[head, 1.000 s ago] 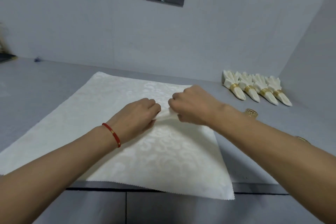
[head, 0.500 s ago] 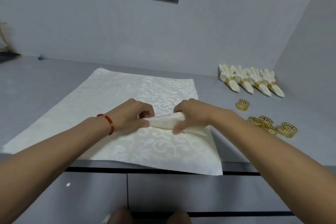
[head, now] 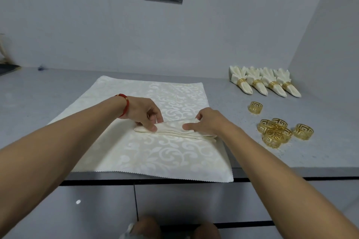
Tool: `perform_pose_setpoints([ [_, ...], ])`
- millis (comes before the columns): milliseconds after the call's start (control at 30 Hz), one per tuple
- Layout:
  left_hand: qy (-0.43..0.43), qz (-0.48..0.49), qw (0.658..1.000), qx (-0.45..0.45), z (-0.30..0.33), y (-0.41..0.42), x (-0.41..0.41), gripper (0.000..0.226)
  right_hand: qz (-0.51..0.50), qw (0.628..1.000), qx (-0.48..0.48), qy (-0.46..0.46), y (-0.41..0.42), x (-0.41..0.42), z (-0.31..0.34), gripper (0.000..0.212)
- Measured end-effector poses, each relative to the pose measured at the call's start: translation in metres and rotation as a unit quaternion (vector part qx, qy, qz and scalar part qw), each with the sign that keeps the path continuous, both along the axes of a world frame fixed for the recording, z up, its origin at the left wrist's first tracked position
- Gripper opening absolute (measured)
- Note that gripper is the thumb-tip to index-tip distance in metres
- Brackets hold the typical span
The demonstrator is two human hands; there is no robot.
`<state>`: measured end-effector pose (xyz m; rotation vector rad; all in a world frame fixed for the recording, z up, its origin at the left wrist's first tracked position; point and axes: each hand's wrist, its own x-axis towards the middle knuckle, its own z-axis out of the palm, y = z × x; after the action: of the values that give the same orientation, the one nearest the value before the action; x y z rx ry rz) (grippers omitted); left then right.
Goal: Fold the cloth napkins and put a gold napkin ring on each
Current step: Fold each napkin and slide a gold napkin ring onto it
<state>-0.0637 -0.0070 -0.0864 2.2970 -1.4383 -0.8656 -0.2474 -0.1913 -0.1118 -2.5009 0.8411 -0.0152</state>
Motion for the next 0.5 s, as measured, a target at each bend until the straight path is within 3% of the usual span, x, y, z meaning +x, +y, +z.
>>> perform_pose_setpoints([
  [67,0.068,0.001,0.997,0.021,0.004,0.000,-0.005,0.012,0.001,1.000,-0.010,0.007,0.001,0.004,-0.001,0.059],
  [133,0.085,0.017,0.996,0.016,0.005,-0.005,-0.012,0.033,0.009,1.000,-0.015,0.003,0.001,0.005,-0.001,0.060],
  [200,0.015,0.025,1.000,-0.001,0.000,-0.015,-0.019,0.041,0.024,1.000,-0.009,-0.014,0.001,0.004,0.000,0.061],
  [300,-0.039,0.026,0.999,0.003,-0.005,-0.029,-0.026,0.013,0.028,0.999,0.010,-0.044,-0.001,0.003,-0.002,0.061],
  [400,0.016,0.028,0.999,0.040,0.000,-0.037,-0.031,0.017,0.016,0.996,0.047,-0.068,-0.005,-0.002,-0.005,0.063],
  [500,0.071,0.018,0.995,0.066,0.006,-0.041,-0.029,0.019,-0.028,0.982,0.097,-0.161,-0.020,-0.010,-0.002,0.059],
])
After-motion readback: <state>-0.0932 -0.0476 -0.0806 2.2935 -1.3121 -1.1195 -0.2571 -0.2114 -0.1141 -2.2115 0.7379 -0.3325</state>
